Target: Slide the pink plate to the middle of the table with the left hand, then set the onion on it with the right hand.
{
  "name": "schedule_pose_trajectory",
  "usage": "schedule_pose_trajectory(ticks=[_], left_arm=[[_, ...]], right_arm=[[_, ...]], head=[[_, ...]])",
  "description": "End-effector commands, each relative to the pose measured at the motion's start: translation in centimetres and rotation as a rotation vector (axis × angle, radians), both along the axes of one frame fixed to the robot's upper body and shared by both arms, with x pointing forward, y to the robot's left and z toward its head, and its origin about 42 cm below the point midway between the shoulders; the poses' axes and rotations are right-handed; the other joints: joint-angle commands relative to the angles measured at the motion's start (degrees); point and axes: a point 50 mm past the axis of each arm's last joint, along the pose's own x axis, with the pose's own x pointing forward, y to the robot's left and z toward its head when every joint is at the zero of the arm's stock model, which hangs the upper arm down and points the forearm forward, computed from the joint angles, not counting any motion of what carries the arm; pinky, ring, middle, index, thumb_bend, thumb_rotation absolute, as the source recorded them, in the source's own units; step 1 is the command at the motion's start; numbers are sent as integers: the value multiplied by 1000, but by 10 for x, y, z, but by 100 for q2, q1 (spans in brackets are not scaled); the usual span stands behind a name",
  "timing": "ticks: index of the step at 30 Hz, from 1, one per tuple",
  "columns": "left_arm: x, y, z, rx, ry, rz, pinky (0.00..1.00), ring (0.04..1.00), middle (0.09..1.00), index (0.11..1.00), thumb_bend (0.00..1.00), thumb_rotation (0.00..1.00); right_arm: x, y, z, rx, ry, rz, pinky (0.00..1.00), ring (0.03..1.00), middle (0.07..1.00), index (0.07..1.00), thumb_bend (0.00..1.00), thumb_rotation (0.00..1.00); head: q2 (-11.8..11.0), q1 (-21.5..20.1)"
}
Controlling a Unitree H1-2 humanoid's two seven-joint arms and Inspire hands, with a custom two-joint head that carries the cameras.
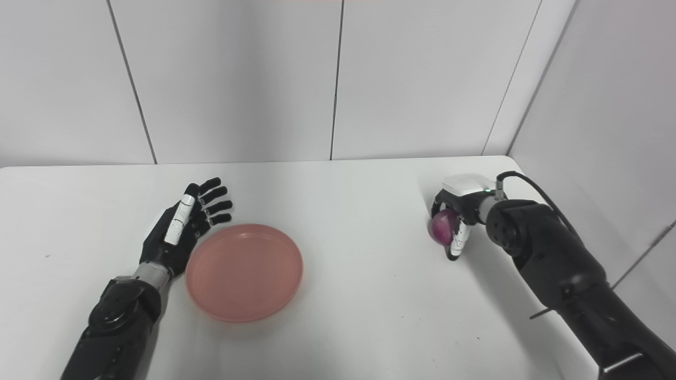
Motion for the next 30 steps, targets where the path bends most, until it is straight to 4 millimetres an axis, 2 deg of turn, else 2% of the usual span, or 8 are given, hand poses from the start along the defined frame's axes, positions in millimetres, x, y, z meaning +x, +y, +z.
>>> schedule_pose_trajectory(ticks=[1, 5, 6, 7, 13, 15, 24, 30], left_arm=[[-37, 13, -66, 57, 268, 16, 720, 776, 849, 793, 775, 799], [-38, 13, -66, 57, 265, 12, 725, 780, 855, 799, 758, 805], [-38, 12, -66, 57, 266, 13, 726, 781, 856, 800, 752, 808], [-38, 12, -66, 57, 266, 13, 726, 780, 856, 801, 747, 810], [-38, 11, -68, 57, 269, 12, 731, 781, 857, 802, 747, 813], [-39, 11, -68, 54, 269, 12, 737, 784, 858, 800, 741, 813], [-38, 12, -69, 62, 269, 11, 735, 788, 863, 805, 726, 824], [-38, 12, -70, 56, 272, 14, 734, 788, 858, 802, 739, 810]], right_arm=[[4, -9, 17, -37, -25, 3, 394, 460, 487, 676, 564, 0], [4, -10, 16, -49, -25, 11, 385, 459, 487, 668, 564, 0], [4, -10, 16, -54, -25, 19, 379, 454, 487, 653, 564, 0], [4, -11, 16, -56, -25, 25, 367, 444, 456, 576, 536, 4], [6, -15, 15, -50, -22, 27, 372, 449, 477, 498, 528, 4], [6, -15, 14, -56, -18, 30, 399, 480, 497, 484, 527, 3], [7, -13, 16, -60, -32, 56, 404, 482, 501, 481, 526, 2], [7, -10, 33, -64, -52, 71, 413, 485, 498, 483, 526, 1]], head=[[-5, -5], [-5, -5], [-5, -5], [-5, -5], [4, -14], [5, -11], [-2, -18], [-12, -28]])
